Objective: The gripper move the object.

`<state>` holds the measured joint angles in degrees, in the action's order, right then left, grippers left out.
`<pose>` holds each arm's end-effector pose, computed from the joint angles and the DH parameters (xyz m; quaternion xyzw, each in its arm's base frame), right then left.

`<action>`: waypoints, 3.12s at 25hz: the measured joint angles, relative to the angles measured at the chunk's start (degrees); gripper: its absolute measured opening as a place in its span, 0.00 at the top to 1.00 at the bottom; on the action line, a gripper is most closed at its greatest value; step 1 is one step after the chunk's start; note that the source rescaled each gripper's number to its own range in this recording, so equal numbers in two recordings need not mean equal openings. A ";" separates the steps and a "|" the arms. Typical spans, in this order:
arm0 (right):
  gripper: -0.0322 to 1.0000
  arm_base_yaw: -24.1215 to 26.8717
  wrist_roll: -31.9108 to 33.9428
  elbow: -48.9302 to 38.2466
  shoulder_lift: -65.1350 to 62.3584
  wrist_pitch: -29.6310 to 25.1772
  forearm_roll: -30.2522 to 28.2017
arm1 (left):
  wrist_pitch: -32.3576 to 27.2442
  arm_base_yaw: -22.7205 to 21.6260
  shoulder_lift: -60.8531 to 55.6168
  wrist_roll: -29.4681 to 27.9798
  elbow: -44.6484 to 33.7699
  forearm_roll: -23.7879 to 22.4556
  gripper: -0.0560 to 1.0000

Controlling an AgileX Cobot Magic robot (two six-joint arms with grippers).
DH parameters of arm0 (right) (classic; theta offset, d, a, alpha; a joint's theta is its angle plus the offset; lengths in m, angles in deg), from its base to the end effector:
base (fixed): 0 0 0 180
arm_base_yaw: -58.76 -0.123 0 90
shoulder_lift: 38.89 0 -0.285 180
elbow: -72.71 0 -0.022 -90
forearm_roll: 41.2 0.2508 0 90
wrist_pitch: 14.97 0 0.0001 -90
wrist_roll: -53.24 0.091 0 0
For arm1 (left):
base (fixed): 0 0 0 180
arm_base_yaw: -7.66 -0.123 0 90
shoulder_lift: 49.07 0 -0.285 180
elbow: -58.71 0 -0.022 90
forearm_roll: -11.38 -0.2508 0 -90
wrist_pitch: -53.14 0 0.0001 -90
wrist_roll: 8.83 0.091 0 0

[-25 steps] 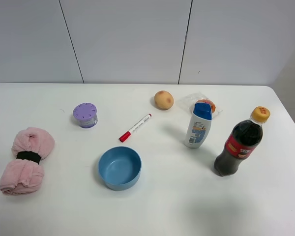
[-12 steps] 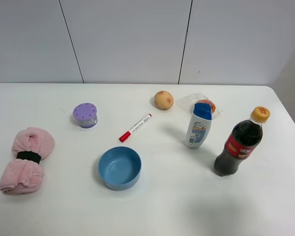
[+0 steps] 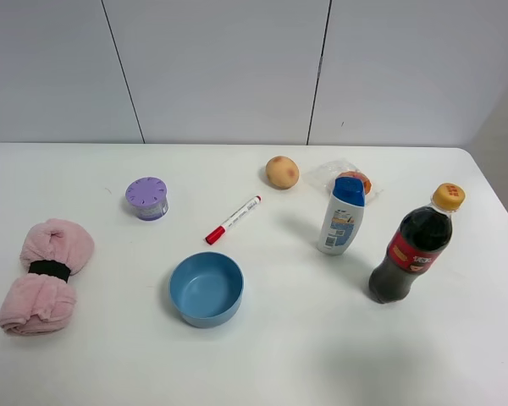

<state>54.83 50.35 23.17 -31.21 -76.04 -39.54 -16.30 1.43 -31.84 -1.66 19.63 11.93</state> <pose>-0.0036 0.0021 0.2722 -0.0515 0.8568 0.0191 0.5127 -0.0018 -0.0010 0.3116 0.0078 0.8900 0.0485 0.4534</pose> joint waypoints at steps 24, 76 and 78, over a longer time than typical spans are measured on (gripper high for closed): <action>0.00 0.00 0.00 0.00 0.00 0.00 0.00 | 8.43 0.00 -5.27 -0.11 -8.73 3.20 0.00; 0.00 0.00 7.71 0.00 0.00 0.00 -7.60 | 8.54 0.56 -9.62 -0.47 -8.80 3.05 0.00; 0.00 0.00 7.87 0.00 0.00 0.00 -7.60 | 8.54 0.56 -9.62 -0.47 -8.80 3.05 0.00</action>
<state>54.83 58.22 23.17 -31.21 -76.04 -47.14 -7.75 1.99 -41.46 -2.13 10.83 14.98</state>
